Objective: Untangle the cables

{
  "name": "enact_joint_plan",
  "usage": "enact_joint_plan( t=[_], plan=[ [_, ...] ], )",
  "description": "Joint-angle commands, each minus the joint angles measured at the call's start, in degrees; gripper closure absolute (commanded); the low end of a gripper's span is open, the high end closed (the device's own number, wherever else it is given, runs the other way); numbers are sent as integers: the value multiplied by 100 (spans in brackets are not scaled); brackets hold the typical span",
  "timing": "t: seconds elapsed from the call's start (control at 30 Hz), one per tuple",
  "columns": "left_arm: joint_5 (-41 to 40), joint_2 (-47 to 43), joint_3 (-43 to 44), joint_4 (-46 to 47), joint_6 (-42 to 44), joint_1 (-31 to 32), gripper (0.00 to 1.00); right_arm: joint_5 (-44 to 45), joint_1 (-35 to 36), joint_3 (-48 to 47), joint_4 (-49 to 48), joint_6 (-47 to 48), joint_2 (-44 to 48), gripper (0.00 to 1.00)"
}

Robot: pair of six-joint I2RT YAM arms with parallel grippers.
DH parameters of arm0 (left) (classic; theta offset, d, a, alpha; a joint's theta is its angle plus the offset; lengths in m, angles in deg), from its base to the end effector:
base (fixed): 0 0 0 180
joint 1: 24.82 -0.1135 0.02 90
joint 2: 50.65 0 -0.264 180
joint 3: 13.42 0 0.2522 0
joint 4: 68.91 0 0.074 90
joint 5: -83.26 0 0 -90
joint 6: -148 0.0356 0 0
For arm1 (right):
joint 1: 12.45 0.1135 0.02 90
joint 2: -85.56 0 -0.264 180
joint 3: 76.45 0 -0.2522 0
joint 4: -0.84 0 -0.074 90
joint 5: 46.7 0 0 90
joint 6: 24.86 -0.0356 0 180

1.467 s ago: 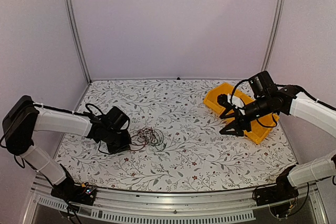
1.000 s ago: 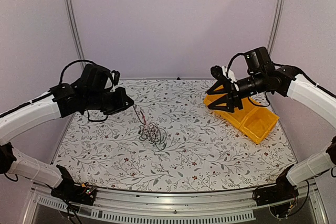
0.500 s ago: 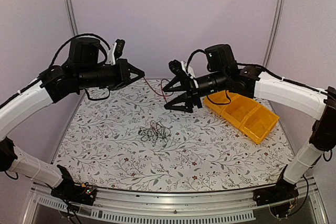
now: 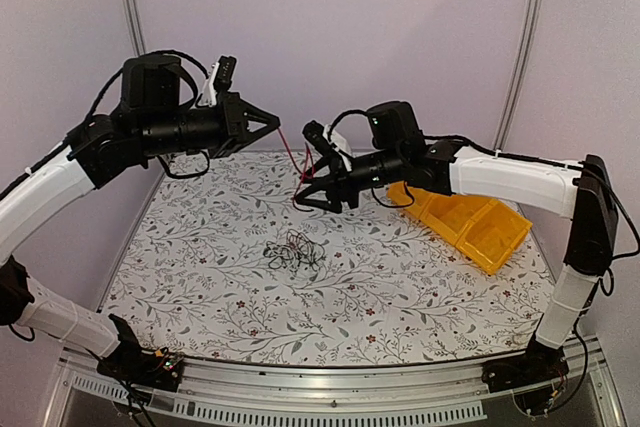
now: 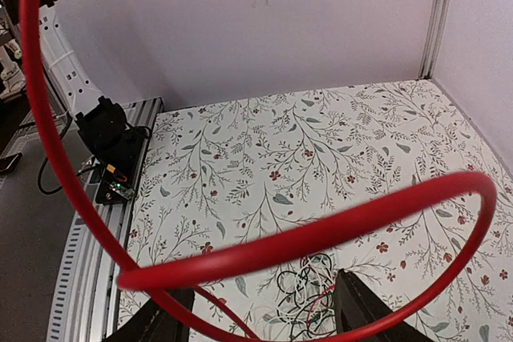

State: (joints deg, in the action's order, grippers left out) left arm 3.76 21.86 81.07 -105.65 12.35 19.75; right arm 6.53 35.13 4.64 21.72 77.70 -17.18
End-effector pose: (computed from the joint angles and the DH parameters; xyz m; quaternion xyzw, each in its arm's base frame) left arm 0.1949 -0.2011 0.4319 0.0484 0.7892 -0.4818 0.3776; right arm 0.2696 0.3266 0.3113 -0.5476 0.6063 0.4073 0.4083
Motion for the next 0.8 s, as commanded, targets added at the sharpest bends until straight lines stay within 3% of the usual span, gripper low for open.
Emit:
enact_joint_plan(
  t=[0.0,0.1,0.3,0.37,0.53,0.63,0.67,0.77],
  plan=[
    [-30,-38,52,163,-67,105,100,-50,-2,-184,-333,-464,-46,37],
    [-118,-90,-22,192,-67,106,100,-132,-2,-132,-313,-466,6,44],
    [-190,-166,-260,274,-84,111,100,-116,-10,33,-287,-406,166,90],
    [-234,-196,-321,276,-93,105,100,-18,-19,98,-231,-352,269,100],
    [-399,-310,-429,300,-76,104,100,26,-204,454,-45,-154,582,100],
    [-468,-353,-493,344,-90,99,100,-176,-274,659,257,217,799,60],
    [-463,-353,-510,364,-95,97,100,-318,-275,696,415,378,852,52],
    [-437,-336,-555,453,-140,106,100,-741,-275,740,683,867,1003,43]
  ],
)
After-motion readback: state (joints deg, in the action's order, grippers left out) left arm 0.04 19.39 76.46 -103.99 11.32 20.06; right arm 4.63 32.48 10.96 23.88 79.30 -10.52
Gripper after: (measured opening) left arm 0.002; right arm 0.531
